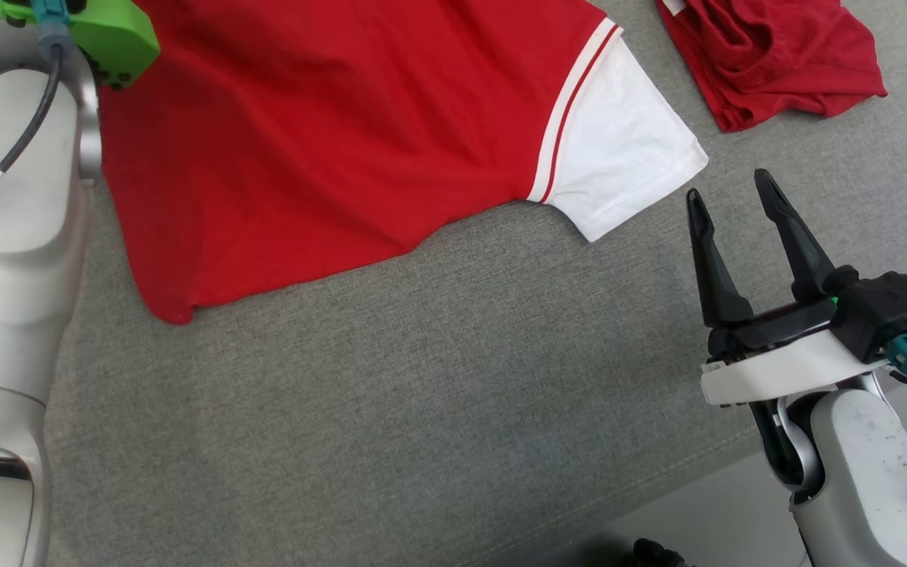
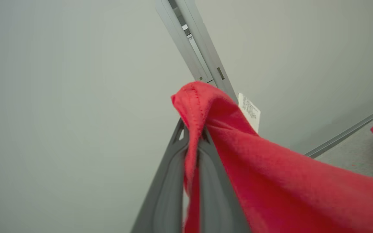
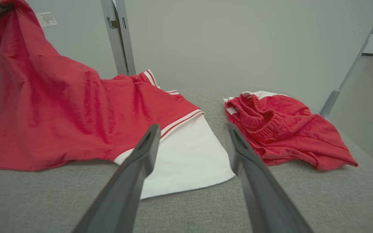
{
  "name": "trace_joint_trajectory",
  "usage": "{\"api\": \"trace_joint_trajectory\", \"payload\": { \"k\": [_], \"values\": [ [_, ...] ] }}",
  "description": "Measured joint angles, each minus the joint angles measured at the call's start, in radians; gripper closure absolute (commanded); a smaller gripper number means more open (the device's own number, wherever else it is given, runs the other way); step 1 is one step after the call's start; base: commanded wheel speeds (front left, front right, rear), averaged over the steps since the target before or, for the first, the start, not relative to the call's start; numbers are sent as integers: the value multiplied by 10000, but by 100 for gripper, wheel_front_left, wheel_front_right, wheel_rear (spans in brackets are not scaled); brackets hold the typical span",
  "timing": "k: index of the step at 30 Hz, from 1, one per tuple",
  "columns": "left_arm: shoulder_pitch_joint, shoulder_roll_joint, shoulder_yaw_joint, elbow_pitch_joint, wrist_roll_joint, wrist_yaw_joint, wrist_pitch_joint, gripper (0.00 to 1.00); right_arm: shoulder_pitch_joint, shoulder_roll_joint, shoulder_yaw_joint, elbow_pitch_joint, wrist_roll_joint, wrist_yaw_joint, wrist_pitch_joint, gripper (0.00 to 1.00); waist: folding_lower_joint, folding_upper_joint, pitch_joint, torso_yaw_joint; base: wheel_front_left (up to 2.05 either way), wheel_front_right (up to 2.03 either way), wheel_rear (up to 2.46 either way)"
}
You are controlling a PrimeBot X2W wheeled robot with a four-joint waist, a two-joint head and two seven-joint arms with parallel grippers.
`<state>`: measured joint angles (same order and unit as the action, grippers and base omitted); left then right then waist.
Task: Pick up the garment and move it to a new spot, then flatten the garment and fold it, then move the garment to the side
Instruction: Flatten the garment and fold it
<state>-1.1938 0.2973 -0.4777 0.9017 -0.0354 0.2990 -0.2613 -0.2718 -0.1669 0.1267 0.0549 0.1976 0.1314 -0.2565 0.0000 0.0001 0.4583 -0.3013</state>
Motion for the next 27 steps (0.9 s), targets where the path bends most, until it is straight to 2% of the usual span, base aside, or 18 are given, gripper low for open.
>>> {"api": "trace_joint_trajectory", "payload": {
  "k": [1,9,16,21,27],
  "values": [
    [30,-75,65,-73,-153,-132,-10,0,0,17,-2,27,0,0,-2,0,0,0,28,-7,0,0,0],
    [986,-443,594,-681,-1024,-537,-27,0,-80,167,-77,192,17,0,-4,0,0,0,-6,220,0,0,0],
    [2323,-857,1262,-1233,-2021,-1154,-27,0,-84,224,-280,399,31,0,-21,0,0,0,-451,561,0,0,0],
    [3761,-1202,1806,-2104,-2650,-1664,-29,0,26,337,-617,640,25,0,-50,0,0,0,-1067,856,0,0,0],
    [6154,-1335,2458,-3455,-3074,-1990,-27,0,409,474,-775,1126,4,0,-52,0,0,0,-2004,1217,0,0,0]
  ]
}}
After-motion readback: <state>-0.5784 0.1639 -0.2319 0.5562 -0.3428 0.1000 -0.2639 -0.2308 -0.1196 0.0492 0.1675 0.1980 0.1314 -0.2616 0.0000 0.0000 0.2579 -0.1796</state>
